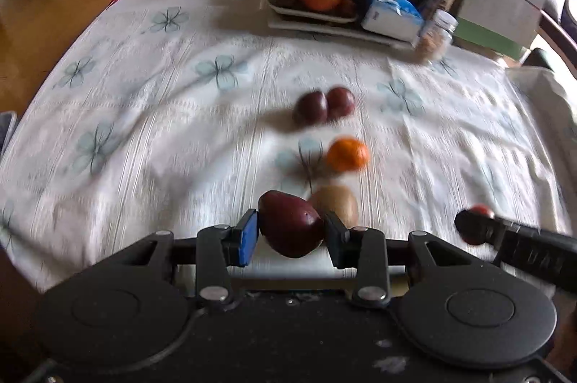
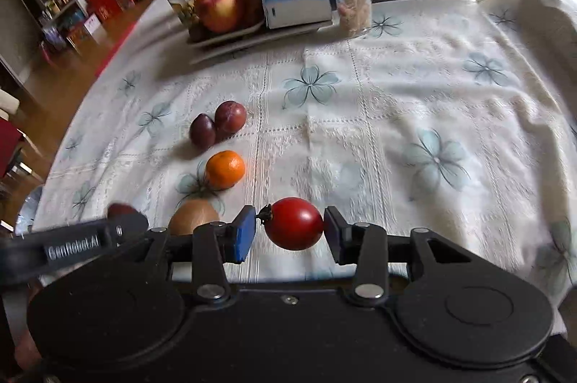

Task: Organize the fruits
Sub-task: 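Carry the plum in left gripper and tomato in right gripper over the tray, then open left gripper to drop the plum while right gripper releases the tomato into tray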

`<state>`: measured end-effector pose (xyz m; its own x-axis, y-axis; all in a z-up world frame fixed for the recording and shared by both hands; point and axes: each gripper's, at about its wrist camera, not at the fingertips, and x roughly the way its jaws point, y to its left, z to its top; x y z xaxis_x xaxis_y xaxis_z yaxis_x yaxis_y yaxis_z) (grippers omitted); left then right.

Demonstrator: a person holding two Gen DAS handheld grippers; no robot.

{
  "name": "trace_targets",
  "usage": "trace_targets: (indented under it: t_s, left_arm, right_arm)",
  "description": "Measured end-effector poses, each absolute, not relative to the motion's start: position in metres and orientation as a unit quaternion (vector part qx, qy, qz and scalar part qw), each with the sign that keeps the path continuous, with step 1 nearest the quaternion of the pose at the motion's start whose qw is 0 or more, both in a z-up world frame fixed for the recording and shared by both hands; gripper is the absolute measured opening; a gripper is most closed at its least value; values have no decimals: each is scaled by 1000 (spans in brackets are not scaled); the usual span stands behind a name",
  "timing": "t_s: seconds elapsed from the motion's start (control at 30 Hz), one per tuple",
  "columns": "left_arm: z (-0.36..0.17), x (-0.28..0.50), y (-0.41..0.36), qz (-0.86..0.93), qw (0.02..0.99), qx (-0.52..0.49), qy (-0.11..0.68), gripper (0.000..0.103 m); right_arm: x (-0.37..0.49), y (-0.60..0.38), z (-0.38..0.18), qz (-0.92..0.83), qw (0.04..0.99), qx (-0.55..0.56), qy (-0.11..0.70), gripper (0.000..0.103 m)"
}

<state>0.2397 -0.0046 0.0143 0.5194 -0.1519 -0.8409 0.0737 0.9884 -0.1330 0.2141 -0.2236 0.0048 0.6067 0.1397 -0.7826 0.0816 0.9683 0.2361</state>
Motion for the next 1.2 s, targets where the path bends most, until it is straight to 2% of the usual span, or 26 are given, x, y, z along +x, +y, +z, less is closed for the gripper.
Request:
trace_targets:
  t_s: [0.5,0.77,0.87,1.2]
  left_arm:
    - [-1,147,-3,-67,878,-4,474,39]
    - [-4,132,-3,-69,878,7,474,39]
    - [-5,131,-4,-69,878,12,474,39]
    - [-9,136,-1,-69,871,-3,487,40]
  right_arm:
    - [122,-216,-3,1,895,126,428,50]
    - [101,-206,-8,7,896,122,427,50]
    - [99,-205,-10,3,896,123,427,40]
    - [103,-207,-14,-1,890,141,433,41]
